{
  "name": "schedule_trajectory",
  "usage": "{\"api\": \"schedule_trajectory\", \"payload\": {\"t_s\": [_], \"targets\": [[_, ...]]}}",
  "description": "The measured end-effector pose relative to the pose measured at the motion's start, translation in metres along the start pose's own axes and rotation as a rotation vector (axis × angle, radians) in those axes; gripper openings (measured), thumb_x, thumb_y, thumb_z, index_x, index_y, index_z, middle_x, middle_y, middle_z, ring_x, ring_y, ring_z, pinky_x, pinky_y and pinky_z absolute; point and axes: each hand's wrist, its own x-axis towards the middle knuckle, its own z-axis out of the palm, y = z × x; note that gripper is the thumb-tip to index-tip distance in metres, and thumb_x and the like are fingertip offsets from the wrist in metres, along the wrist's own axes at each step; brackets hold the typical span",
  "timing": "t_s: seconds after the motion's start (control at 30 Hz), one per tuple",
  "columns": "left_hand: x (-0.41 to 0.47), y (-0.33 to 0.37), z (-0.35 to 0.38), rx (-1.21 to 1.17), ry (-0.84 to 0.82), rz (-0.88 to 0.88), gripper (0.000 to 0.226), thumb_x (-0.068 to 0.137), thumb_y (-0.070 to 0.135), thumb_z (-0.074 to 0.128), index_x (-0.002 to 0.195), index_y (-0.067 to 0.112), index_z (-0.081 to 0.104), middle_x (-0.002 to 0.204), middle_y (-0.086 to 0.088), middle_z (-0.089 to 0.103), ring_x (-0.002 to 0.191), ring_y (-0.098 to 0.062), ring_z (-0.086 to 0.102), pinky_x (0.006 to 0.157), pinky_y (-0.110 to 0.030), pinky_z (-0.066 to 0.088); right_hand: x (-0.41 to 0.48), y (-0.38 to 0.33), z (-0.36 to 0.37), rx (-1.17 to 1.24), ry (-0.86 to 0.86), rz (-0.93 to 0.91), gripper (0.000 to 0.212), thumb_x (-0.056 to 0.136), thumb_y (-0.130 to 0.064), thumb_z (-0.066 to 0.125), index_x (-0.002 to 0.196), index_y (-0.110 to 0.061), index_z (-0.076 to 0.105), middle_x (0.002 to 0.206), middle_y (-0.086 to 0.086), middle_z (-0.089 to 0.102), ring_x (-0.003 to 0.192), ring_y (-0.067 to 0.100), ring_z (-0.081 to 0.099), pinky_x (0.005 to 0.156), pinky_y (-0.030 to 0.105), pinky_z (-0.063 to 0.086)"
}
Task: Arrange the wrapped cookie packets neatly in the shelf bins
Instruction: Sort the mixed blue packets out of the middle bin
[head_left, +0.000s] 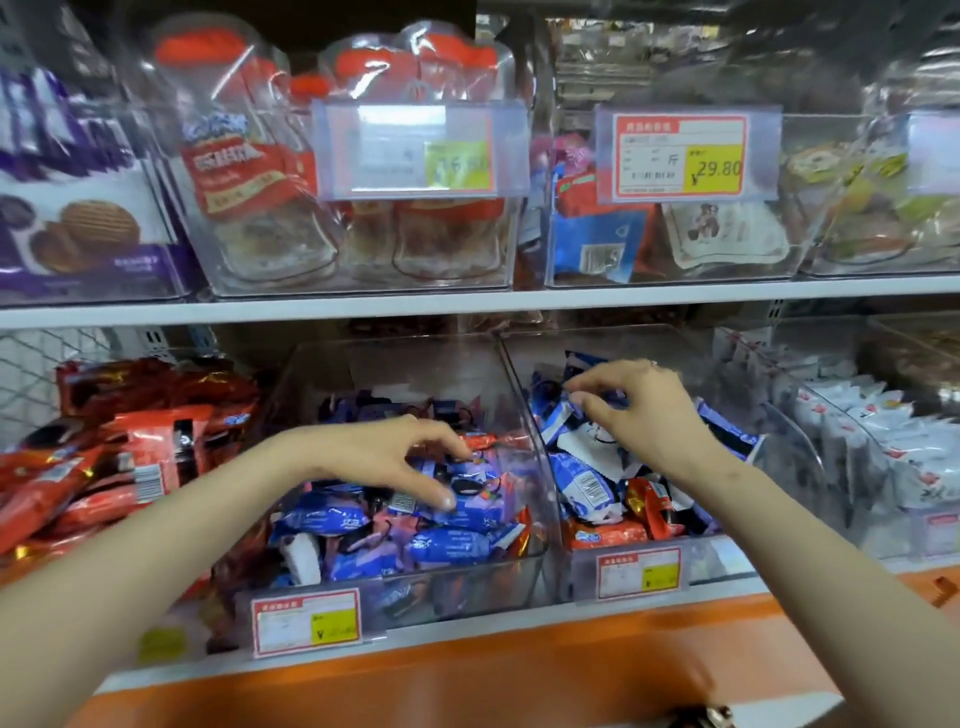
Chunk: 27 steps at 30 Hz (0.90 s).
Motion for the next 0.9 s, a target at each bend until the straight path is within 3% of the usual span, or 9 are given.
{"api": "schedule_trajectory", "payload": {"t_s": [0.1,0.2,0.3,0.4,0.47,0.57,0.7,0.8,0.9], "targets": [[-0.002,-0.007,0.009,0.139,-0.060,-0.014,0.060,0.079,0.042,0.070,0.133,0.035,0.043,0.130,0.013,0.036,0.122,-0.001,0.032,0.095,-0.009,0.024,0.002,-0.011,0.009,0.003,-0.036,-0.033,0.018,0.089,-0.022,0.063,0.104,-0.018,0.073,0.105,-0.002,0.070,0.101,0.016,0.058,0.082,0.023,0.040],[-0.004,-0.009,0.007,0.114,-0.089,0.013,0.051,0.080,0.040,0.070,0.127,0.034,0.051,0.128,0.013,0.042,0.118,0.000,0.037,0.090,-0.002,0.027,0.005,-0.020,0.017,-0.005,-0.057,-0.056,0.018,0.089,-0.022,0.062,0.104,-0.018,0.072,0.104,0.000,0.070,0.100,0.016,0.057,0.084,0.023,0.038],[0.008,-0.015,0.001,-0.043,0.134,0.050,0.029,0.083,0.033,0.068,0.110,0.022,0.064,0.115,0.007,0.061,0.107,-0.005,0.054,0.090,-0.012,0.039,0.009,-0.030,0.024,0.015,-0.062,-0.063,0.018,0.089,-0.023,0.062,0.103,-0.019,0.072,0.102,0.000,0.070,0.098,0.018,0.058,0.086,0.027,0.043],[0.047,-0.029,-0.002,0.039,0.432,-0.060,0.035,0.084,0.034,0.067,0.112,0.014,0.061,0.109,0.001,0.064,0.101,-0.018,0.059,0.085,-0.026,0.044,0.012,-0.040,0.030,0.000,-0.085,-0.075,0.019,0.088,-0.024,0.063,0.105,-0.020,0.071,0.102,0.003,0.069,0.098,0.021,0.059,0.086,0.033,0.046],[0.075,-0.039,0.003,0.189,0.463,-0.186,0.046,0.083,0.037,0.068,0.119,0.012,0.054,0.114,-0.003,0.061,0.105,-0.023,0.057,0.079,-0.026,0.041,0.013,-0.045,0.034,-0.041,-0.115,-0.079,0.021,0.089,-0.025,0.061,0.108,-0.020,0.070,0.104,0.004,0.068,0.099,0.022,0.057,0.085,0.032,0.044],[0.108,-0.053,0.013,0.331,0.363,-0.330,0.060,0.078,0.047,0.070,0.124,0.014,0.051,0.124,-0.009,0.058,0.111,-0.027,0.055,0.084,-0.029,0.042,0.017,-0.049,0.038,-0.070,-0.113,-0.089,0.021,0.090,-0.023,0.059,0.108,-0.021,0.070,0.106,0.004,0.068,0.100,0.022,0.057,0.083,0.031,0.042],[0.117,-0.052,0.017,0.474,0.417,-0.345,0.046,0.082,0.049,0.062,0.116,0.017,0.058,0.117,-0.007,0.062,0.108,-0.025,0.057,0.083,-0.029,0.040,0.022,-0.049,0.038,-0.069,-0.113,-0.065,0.021,0.090,-0.023,0.058,0.108,-0.021,0.070,0.108,0.002,0.069,0.100,0.020,0.059,0.083,0.028,0.042],[0.099,-0.046,0.007,0.251,0.521,-0.256,0.036,0.086,0.043,0.060,0.111,0.017,0.059,0.107,-0.005,0.064,0.097,-0.023,0.059,0.080,-0.028,0.042,0.026,-0.046,0.039,-0.012,-0.111,-0.013,0.027,0.090,-0.024,0.061,0.116,-0.020,0.066,0.116,0.002,0.067,0.107,0.019,0.059,0.088,0.026,0.042],[0.067,-0.034,-0.008,-0.107,0.457,-0.061,0.030,0.086,0.032,0.065,0.111,0.015,0.061,0.098,0.002,0.061,0.092,-0.016,0.057,0.080,-0.023,0.043,0.029,-0.041,0.042,0.075,-0.150,0.036,0.054,0.082,-0.035,0.070,0.132,-0.027,0.052,0.125,-0.002,0.061,0.118,0.017,0.053,0.099,0.029,0.041]]}}
